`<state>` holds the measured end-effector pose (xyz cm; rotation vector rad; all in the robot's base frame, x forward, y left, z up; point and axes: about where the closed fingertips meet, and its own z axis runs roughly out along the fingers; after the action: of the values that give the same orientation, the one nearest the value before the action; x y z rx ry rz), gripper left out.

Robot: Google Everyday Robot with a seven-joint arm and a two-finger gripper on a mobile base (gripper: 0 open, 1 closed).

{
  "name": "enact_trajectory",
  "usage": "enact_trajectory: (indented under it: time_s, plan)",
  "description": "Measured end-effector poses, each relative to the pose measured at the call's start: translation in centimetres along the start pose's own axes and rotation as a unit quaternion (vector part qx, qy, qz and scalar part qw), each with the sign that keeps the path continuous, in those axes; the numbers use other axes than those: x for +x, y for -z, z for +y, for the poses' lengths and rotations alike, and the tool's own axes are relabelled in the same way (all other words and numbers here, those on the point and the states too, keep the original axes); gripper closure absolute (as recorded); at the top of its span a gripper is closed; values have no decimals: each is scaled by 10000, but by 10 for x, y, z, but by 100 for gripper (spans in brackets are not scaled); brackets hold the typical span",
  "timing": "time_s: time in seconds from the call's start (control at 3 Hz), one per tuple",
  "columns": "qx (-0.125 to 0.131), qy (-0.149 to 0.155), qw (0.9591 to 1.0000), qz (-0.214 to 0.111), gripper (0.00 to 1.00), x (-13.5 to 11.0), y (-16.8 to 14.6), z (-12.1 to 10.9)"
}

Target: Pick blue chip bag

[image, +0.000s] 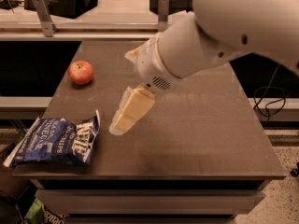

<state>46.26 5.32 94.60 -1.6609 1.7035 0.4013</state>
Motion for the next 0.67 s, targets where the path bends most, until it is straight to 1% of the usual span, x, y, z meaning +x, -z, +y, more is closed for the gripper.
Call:
enact_trajectory:
  time_s: [0.33,0.67]
  plan:
    - [-133,-89,9995,-274,0,-3,-46,4]
    - [-355,-197,9979,-515,0,-1,-87,15]
